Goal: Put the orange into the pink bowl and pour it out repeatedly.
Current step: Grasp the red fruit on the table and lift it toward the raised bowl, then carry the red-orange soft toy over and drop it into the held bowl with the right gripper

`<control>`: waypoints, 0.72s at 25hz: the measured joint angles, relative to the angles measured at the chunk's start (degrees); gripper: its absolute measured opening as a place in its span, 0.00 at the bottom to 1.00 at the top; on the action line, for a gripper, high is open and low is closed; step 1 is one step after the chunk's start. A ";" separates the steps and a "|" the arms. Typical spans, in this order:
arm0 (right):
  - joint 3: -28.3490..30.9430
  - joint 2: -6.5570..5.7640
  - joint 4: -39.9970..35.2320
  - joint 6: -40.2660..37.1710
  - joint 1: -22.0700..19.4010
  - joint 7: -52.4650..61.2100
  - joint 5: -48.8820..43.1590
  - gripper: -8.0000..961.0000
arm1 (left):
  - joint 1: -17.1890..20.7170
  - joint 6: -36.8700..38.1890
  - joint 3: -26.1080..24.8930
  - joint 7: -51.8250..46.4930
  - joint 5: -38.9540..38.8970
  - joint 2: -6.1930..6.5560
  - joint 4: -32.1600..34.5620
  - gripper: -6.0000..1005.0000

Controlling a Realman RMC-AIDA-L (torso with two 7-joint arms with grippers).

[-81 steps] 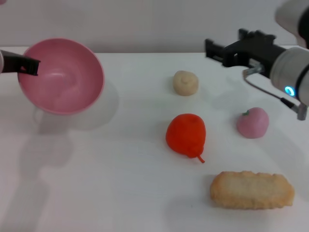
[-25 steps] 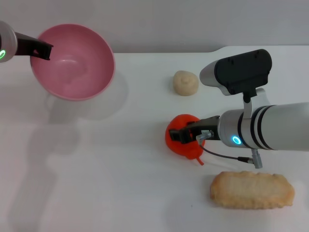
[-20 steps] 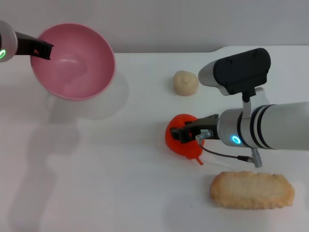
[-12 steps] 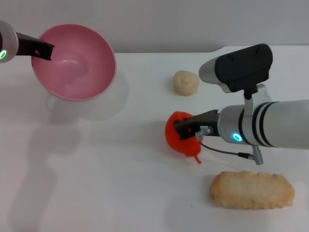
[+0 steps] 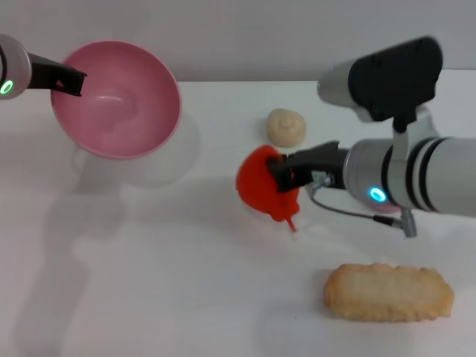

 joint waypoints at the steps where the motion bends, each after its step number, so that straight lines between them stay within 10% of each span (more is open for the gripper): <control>1: 0.29 0.04 -1.54 0.62 -0.27 -0.12 -0.59 0.05 | 0.03 0.00 0.03 -0.01 -0.10 -0.02 0.00 0.05; 18: 3.55 0.11 -19.20 4.61 0.10 -3.72 -3.20 0.05 | -1.31 -0.30 6.69 -0.61 -4.94 -0.12 0.09 0.05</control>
